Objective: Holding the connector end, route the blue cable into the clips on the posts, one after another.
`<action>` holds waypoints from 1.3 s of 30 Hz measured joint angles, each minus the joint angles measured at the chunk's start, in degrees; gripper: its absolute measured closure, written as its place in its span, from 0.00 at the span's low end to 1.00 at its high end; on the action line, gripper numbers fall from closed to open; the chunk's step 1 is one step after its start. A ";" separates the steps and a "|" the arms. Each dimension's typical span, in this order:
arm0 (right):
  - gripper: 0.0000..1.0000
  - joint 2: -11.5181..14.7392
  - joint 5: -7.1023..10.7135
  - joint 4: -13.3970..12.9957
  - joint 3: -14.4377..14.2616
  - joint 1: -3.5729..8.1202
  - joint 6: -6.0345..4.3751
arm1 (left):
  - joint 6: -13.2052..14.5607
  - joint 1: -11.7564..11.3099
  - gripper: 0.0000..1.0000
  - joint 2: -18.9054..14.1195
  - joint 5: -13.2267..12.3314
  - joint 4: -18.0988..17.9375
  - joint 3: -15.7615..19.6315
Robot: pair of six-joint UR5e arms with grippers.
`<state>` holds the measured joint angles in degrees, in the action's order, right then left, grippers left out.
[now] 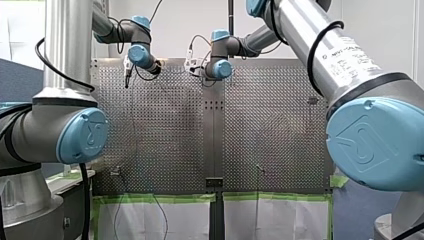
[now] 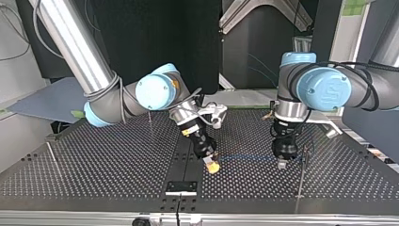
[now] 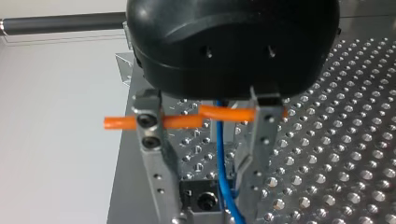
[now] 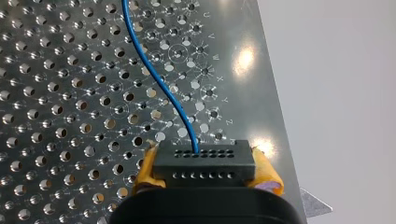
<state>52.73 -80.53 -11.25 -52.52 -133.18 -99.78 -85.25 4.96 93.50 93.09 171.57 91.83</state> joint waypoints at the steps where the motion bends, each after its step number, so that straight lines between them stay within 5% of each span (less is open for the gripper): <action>1: 1.00 0.00 0.00 0.01 0.00 0.01 0.00 | 0.00 0.01 1.00 -0.01 -0.05 0.00 0.00; 12: 1.00 -0.02 -0.03 0.61 -0.39 0.11 0.06 | 0.12 0.52 1.00 0.04 -0.01 -0.05 0.01; 18: 1.00 -0.02 -0.06 0.85 -2.88 0.69 0.09 | 0.20 2.13 1.00 0.25 1.18 0.15 0.00; 33: 1.00 -0.09 -0.48 0.79 -7.88 1.18 0.13 | 1.64 6.45 1.00 5.81 4.57 2.46 0.01; 39: 1.00 -0.16 -1.91 0.38 -10.40 1.62 0.47 | -0.05 8.58 1.00 7.95 5.70 2.50 0.04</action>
<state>52.57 -82.45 -10.88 -62.92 -131.56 -99.31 -85.30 13.54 101.45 98.79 174.07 91.87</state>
